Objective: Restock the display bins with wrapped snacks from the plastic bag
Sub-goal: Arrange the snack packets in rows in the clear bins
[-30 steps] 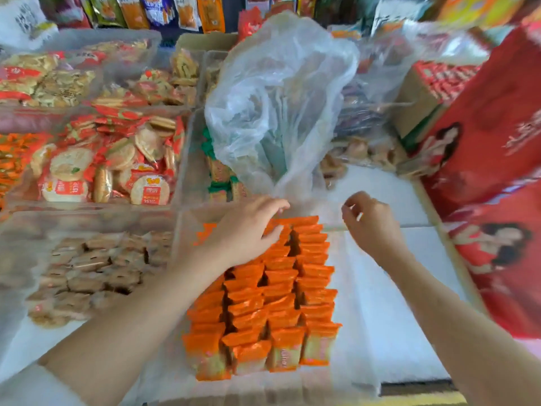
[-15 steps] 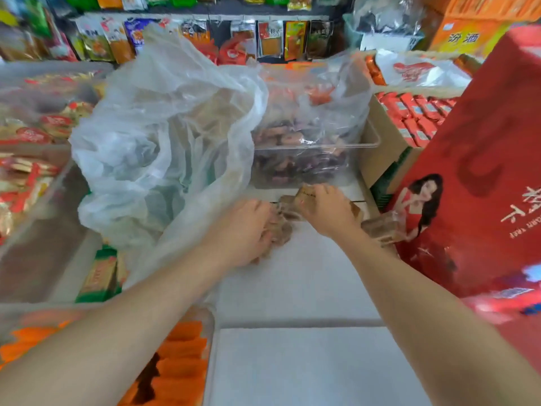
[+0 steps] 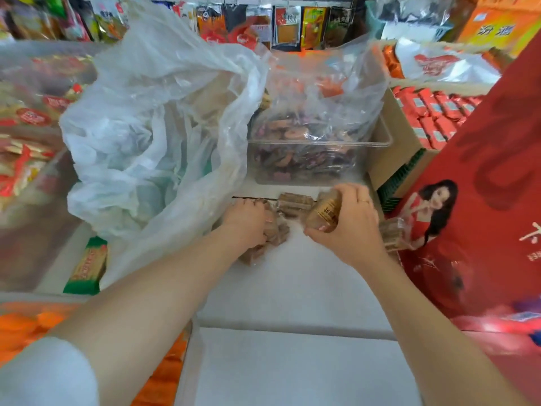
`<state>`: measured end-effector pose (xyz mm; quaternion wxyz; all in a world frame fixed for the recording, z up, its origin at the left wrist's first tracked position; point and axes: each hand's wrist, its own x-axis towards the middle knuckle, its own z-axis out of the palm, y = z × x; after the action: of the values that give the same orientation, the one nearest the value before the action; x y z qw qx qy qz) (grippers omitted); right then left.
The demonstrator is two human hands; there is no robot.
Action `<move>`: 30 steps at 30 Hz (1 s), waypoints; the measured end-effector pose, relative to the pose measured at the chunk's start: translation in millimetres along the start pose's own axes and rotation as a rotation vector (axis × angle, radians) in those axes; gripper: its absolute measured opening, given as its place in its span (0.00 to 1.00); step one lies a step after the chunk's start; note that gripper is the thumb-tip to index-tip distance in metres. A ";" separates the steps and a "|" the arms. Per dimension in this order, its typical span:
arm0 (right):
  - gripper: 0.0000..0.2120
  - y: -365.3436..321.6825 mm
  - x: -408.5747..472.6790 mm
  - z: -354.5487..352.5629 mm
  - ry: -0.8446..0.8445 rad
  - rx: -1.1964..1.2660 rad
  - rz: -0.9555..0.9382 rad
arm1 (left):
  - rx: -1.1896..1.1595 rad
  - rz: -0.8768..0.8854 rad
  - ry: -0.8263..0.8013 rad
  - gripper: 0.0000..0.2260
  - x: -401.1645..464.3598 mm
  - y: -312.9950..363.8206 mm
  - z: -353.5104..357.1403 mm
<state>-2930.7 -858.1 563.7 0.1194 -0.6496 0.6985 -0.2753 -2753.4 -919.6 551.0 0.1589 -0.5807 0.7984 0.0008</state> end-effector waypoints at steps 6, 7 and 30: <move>0.37 -21.1 -52.8 -40.9 -0.052 0.626 0.285 | -0.224 0.149 0.166 0.26 -51.0 7.7 -20.6; 0.34 -25.2 -60.7 -44.3 -0.073 0.685 0.318 | -0.312 0.159 0.197 0.25 -68.2 7.5 -27.4; 0.06 -360.8 -217.0 62.1 -0.655 1.479 0.535 | -1.141 -0.261 0.392 0.26 -465.2 -307.7 51.9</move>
<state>-2566.7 -662.7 666.1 0.7702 -0.2643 0.3993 -0.4213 -2327.0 -578.8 676.6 -0.3275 -0.6565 0.6089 0.3015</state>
